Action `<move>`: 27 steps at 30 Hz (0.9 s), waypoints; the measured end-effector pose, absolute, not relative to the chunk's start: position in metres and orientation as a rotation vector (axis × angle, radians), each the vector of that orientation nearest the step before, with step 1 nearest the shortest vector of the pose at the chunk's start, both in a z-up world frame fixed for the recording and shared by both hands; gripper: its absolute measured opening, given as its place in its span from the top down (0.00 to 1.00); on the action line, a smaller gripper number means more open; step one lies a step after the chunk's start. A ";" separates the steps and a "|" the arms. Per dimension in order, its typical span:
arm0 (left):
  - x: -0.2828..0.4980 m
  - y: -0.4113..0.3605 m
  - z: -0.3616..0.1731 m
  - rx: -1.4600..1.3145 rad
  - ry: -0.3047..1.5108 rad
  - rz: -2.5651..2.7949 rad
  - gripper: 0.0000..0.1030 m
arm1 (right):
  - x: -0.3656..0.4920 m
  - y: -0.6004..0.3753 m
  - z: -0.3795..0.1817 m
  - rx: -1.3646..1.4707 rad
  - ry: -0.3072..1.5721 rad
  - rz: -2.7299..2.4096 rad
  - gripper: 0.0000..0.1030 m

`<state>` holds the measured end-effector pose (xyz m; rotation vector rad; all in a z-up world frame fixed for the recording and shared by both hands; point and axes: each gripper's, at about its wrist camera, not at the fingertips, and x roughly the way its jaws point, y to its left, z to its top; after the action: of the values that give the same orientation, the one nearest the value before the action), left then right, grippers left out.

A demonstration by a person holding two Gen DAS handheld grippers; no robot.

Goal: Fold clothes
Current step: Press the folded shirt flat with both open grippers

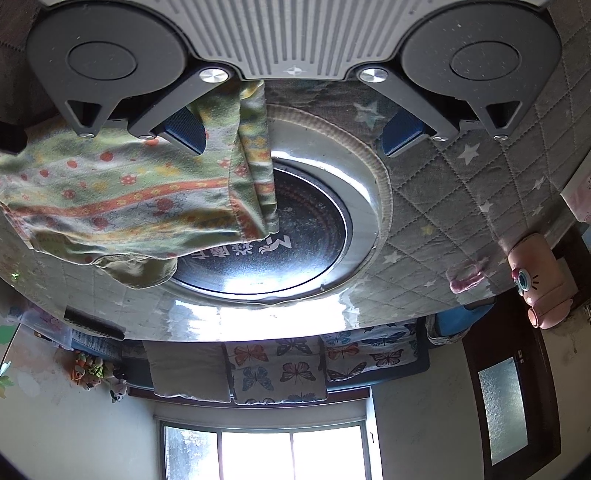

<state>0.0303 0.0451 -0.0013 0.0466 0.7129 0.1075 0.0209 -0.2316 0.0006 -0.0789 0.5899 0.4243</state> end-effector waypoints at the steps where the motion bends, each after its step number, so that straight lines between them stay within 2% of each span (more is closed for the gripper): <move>1: 0.031 0.046 -0.002 0.046 0.714 0.108 0.00 | 0.024 -0.231 0.001 -0.081 0.586 0.419 0.00; 12: 0.034 0.046 -0.009 0.054 0.734 0.098 0.00 | 0.042 -0.230 -0.021 -0.142 0.628 0.358 0.00; 27: 0.034 0.046 -0.007 0.048 0.739 0.092 0.00 | 0.037 -0.218 -0.011 -0.167 0.620 0.429 0.00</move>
<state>0.0337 0.0464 -0.0075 0.0482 0.7388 0.0916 0.0373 -0.2178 -0.0106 -0.1669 0.6203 0.4291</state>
